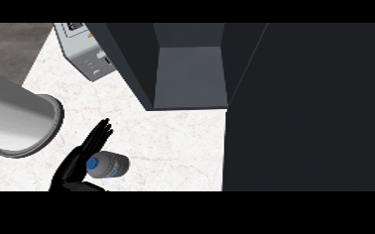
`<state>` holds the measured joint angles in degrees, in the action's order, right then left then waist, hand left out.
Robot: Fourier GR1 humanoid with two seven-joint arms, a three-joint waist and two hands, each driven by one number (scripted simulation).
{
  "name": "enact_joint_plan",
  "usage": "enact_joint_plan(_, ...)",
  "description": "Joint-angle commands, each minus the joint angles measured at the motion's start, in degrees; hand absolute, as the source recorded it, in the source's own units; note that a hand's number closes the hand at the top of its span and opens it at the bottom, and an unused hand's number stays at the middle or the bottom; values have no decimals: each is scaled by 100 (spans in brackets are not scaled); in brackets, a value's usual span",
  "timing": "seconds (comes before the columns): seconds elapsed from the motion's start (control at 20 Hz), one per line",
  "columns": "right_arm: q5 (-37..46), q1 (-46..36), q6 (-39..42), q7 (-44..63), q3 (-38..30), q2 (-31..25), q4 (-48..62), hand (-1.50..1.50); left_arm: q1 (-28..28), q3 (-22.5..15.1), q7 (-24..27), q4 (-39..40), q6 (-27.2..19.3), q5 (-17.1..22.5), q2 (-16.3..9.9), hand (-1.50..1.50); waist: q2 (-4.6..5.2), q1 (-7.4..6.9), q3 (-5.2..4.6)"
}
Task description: Pick up the bottled water, place it into the cabinet and close the cabinet
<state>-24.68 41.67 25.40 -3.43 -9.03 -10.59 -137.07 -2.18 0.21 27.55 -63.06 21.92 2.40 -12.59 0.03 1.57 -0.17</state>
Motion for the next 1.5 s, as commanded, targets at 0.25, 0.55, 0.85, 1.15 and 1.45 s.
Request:
enact_joint_plan(0.25,-1322,435,2,175,-460,-180,-893,-150,494,84,703,1317,1123,287,-72,-150,3,-2,0)
enact_joint_plan(0.55,-907,832,-56,175,-141,-2,-1356,-150,804,47,1410,2220,1068,94,212,150,6,51,-11)
enact_joint_plan(0.85,-868,788,-147,63,-163,-46,-1244,-150,1020,119,1227,2258,1405,570,535,150,7,-29,-6)
enact_joint_plan(1.15,-1011,992,32,-154,-407,-194,-1099,-150,770,-154,1599,2050,1453,419,560,150,-14,-61,3)
enact_joint_plan(1.45,-898,878,-59,-312,-348,-211,-958,-150,998,840,1644,2074,652,1152,244,150,5,-106,-6)
